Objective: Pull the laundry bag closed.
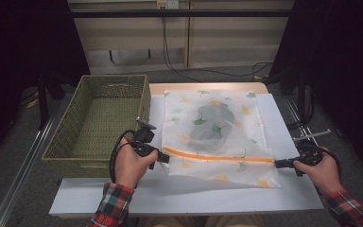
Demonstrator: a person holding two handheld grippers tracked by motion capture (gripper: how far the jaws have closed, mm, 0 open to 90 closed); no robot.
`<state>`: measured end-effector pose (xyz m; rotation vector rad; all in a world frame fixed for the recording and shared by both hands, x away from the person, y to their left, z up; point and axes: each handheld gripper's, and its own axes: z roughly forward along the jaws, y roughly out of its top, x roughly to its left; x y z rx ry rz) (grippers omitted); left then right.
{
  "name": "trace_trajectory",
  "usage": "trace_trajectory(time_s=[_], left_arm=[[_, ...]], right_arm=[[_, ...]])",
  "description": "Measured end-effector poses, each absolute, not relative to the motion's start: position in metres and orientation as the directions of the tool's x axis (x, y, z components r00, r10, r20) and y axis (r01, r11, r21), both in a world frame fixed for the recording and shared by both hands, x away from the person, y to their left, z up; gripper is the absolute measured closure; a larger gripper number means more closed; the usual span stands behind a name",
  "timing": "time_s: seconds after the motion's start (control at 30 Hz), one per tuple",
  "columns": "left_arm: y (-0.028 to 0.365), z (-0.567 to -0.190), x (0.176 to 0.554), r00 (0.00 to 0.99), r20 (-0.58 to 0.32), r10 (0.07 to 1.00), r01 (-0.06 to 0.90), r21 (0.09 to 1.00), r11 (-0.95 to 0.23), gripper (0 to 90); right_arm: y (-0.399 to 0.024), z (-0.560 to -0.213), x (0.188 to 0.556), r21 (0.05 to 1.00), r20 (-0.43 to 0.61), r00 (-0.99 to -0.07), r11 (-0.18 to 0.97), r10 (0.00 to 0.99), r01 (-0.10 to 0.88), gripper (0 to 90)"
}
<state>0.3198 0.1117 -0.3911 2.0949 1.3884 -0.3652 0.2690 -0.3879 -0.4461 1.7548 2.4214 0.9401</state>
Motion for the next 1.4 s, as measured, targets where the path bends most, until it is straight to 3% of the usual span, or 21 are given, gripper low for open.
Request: trace_trajectory(time_s=[0.13, 0.63, 0.77, 0.9, 1.4], left_arm=[[0.11, -0.394, 0.319, 0.419, -0.524, 0.742, 0.903, 0.324, -0.282, 88.5], [0.108, -0.396, 0.317, 0.447, -0.496, 0.745, 0.89, 0.329, -0.315, 87.2], [0.107, -0.396, 0.317, 0.464, -0.486, 0.74, 0.882, 0.332, -0.335, 82.6], [0.107, -0.396, 0.317, 0.467, -0.481, 0.742, 0.88, 0.332, -0.339, 79.9], [0.101, -0.393, 0.316, 0.522, -0.445, 0.728, 0.84, 0.417, -0.348, 36.9]], right_arm=[[-0.384, -0.445, 0.27, 0.474, 0.329, -0.39, 0.207, 0.86, 0.856, 88.2], [-0.367, -0.438, 0.274, 0.55, 0.257, -0.416, 0.222, 0.872, 0.805, 42.3], [-0.364, -0.438, 0.275, 0.56, 0.246, -0.42, 0.226, 0.874, 0.797, 31.7], [-0.362, -0.438, 0.275, 0.563, 0.245, -0.417, 0.222, 0.875, 0.796, 28.7], [-0.352, -0.436, 0.278, 0.578, 0.231, -0.447, 0.248, 0.864, 0.778, 24.2]])
